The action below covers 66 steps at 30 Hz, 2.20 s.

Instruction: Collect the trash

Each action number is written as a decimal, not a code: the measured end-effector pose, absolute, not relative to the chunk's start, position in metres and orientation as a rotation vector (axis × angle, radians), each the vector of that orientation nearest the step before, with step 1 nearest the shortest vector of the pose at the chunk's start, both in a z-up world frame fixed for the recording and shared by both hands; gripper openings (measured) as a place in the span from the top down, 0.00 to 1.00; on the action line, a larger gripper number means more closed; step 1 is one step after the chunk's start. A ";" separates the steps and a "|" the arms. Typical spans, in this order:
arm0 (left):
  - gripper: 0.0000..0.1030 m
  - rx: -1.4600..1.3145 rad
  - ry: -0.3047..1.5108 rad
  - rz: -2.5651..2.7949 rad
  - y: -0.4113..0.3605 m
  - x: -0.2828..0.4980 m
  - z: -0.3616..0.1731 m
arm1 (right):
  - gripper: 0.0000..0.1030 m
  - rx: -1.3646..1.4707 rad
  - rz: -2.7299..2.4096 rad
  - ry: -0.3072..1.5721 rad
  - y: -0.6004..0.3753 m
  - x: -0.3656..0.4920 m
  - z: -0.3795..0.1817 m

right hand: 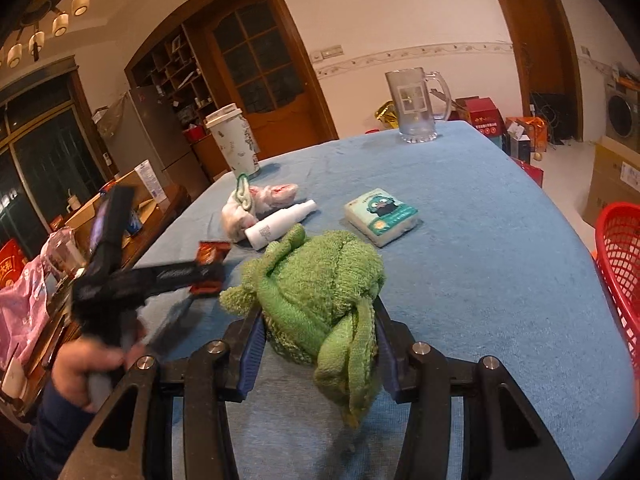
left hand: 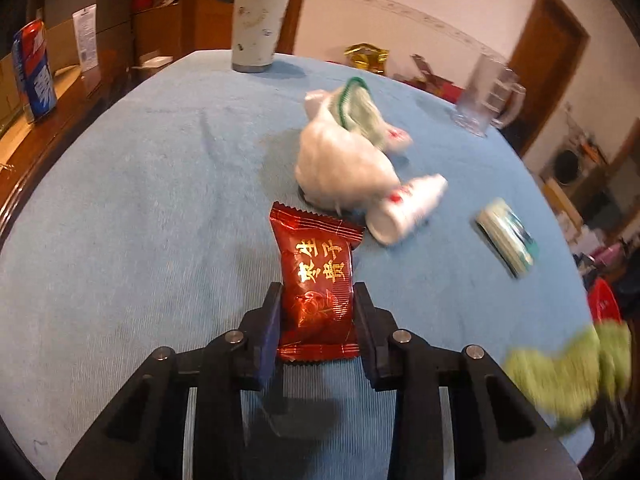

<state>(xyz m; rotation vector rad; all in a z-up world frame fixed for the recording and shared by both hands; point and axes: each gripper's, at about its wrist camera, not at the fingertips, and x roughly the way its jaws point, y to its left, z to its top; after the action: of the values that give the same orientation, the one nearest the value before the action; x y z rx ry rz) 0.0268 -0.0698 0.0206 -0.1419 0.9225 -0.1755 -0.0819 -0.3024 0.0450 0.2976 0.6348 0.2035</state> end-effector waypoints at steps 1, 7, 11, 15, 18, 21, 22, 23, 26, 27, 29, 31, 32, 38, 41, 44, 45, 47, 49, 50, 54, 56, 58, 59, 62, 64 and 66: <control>0.68 -0.140 0.914 -0.189 -0.067 0.020 0.020 | 0.49 0.300 0.200 0.630 -0.302 -0.081 0.044; 0.69 -0.147 0.797 -0.249 -0.055 -0.027 0.031 | 0.49 0.273 0.180 0.616 -0.289 -0.074 0.040; 0.69 -0.095 0.724 -0.253 -0.062 -0.041 0.037 | 0.49 0.241 0.167 0.587 -0.281 -0.073 0.039; 0.69 -0.087 0.695 -0.270 -0.063 -0.046 0.038 | 0.49 0.221 0.156 0.597 -0.279 -0.071 0.037; 0.68 -0.080 0.687 -0.275 -0.063 -0.049 0.040 | 0.49 0.235 0.170 0.606 -0.282 -0.068 0.036; 0.68 -0.079 0.690 -0.284 -0.066 -0.046 0.039 | 0.49 0.236 0.167 0.611 -0.283 -0.067 0.035; 0.68 -0.079 0.692 -0.284 -0.066 -0.046 0.039 | 0.49 0.237 0.167 0.608 -0.282 -0.067 0.035; 0.68 -0.078 0.695 -0.282 -0.065 -0.046 0.039 | 0.49 0.238 0.169 0.604 -0.282 -0.067 0.035; 0.68 -0.075 0.699 -0.282 -0.065 -0.046 0.038 | 0.49 0.234 0.168 0.598 -0.282 -0.068 0.035; 0.68 -0.070 0.700 -0.276 -0.066 -0.046 0.038 | 0.49 0.231 0.168 0.595 -0.282 -0.069 0.035; 0.68 -0.058 0.698 -0.269 -0.068 -0.047 0.038 | 0.49 0.228 0.165 0.590 -0.282 -0.070 0.036; 0.68 -0.043 0.693 -0.266 -0.070 -0.048 0.038 | 0.49 0.227 0.167 0.587 -0.282 -0.070 0.036; 0.68 -0.038 0.695 -0.265 -0.071 -0.048 0.037 | 0.49 0.228 0.165 0.588 -0.282 -0.070 0.036; 0.68 -0.030 0.695 -0.261 -0.074 -0.047 0.037 | 0.49 0.227 0.162 0.586 -0.282 -0.070 0.035; 0.68 -0.029 0.695 -0.253 -0.074 -0.047 0.036 | 0.49 0.225 0.167 0.593 -0.281 -0.069 0.035; 0.68 -0.030 0.691 -0.252 -0.073 -0.048 0.037 | 0.49 0.218 0.169 0.588 -0.280 -0.070 0.036; 0.68 -0.029 0.693 -0.251 -0.073 -0.048 0.037 | 0.49 0.218 0.168 0.587 -0.281 -0.070 0.036; 0.69 -0.026 0.697 -0.251 -0.073 -0.048 0.037 | 0.49 0.221 0.165 0.585 -0.282 -0.071 0.036; 0.68 -0.022 0.697 -0.247 -0.073 -0.049 0.037 | 0.49 0.220 0.163 0.584 -0.281 -0.071 0.036; 0.68 -0.022 0.695 -0.246 -0.073 -0.049 0.037 | 0.49 0.219 0.164 0.584 -0.281 -0.071 0.036; 0.68 -0.017 0.692 -0.243 -0.073 -0.051 0.038 | 0.49 0.216 0.162 0.581 -0.282 -0.072 0.036; 0.68 -0.013 0.691 -0.241 -0.074 -0.051 0.038 | 0.49 0.216 0.161 0.580 -0.283 -0.073 0.036; 0.68 -0.010 0.690 -0.239 -0.075 -0.052 0.038 | 0.49 0.215 0.160 0.580 -0.282 -0.073 0.036; 0.68 -0.010 0.690 -0.239 -0.075 -0.051 0.038 | 0.49 0.213 0.159 0.580 -0.283 -0.074 0.036; 0.68 -0.012 0.691 -0.239 -0.075 -0.051 0.038 | 0.49 0.213 0.158 0.580 -0.283 -0.074 0.036; 0.68 -0.011 0.690 -0.239 -0.076 -0.051 0.038 | 0.49 0.213 0.157 0.580 -0.283 -0.074 0.037; 0.68 -0.012 0.690 -0.239 -0.076 -0.051 0.038 | 0.49 0.213 0.157 0.579 -0.283 -0.074 0.037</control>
<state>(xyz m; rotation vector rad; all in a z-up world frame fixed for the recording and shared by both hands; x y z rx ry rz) -0.0515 -0.0755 0.0375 -0.0120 0.6903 -0.2389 -0.0743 -0.2827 0.0366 0.2128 0.5794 0.1571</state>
